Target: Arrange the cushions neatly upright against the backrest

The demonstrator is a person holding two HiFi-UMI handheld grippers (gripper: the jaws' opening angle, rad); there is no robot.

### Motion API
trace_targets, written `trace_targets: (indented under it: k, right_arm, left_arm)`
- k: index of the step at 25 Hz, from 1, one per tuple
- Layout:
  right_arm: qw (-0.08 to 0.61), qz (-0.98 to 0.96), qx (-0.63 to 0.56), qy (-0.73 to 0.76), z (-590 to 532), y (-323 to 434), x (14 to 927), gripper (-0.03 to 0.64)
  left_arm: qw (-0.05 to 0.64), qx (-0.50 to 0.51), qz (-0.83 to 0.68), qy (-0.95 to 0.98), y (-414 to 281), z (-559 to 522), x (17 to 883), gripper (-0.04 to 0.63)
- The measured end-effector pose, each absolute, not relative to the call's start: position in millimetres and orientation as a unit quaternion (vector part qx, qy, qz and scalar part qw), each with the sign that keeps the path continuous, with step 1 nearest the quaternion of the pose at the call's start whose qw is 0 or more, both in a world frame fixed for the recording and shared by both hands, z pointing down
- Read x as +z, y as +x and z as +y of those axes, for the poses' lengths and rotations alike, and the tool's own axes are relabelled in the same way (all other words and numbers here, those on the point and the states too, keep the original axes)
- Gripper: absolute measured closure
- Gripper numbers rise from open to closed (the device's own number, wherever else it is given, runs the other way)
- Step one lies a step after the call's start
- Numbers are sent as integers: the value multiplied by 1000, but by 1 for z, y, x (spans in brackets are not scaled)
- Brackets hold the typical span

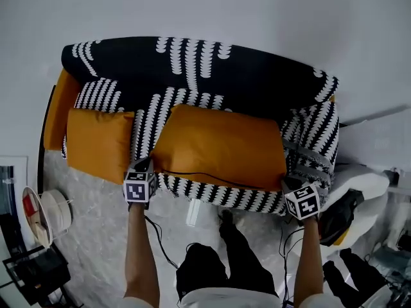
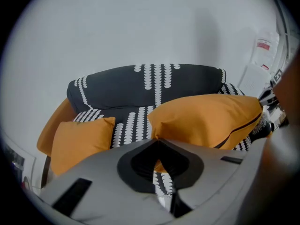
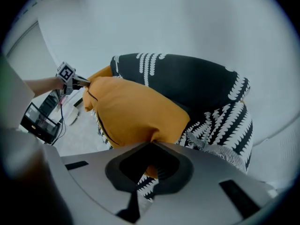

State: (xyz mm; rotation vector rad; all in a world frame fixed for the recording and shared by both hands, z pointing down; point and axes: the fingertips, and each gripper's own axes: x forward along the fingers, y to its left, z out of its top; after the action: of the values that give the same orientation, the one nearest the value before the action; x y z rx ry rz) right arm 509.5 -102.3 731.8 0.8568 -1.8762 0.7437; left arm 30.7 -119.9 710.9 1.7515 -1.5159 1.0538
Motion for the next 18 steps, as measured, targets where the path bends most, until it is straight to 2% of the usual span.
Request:
trace_targets:
  k: [18]
  right_arm:
    - [415,-749,297,422,-205,505,690,603]
  left_arm:
    - [278,385,-572,669,26,-221,685,568]
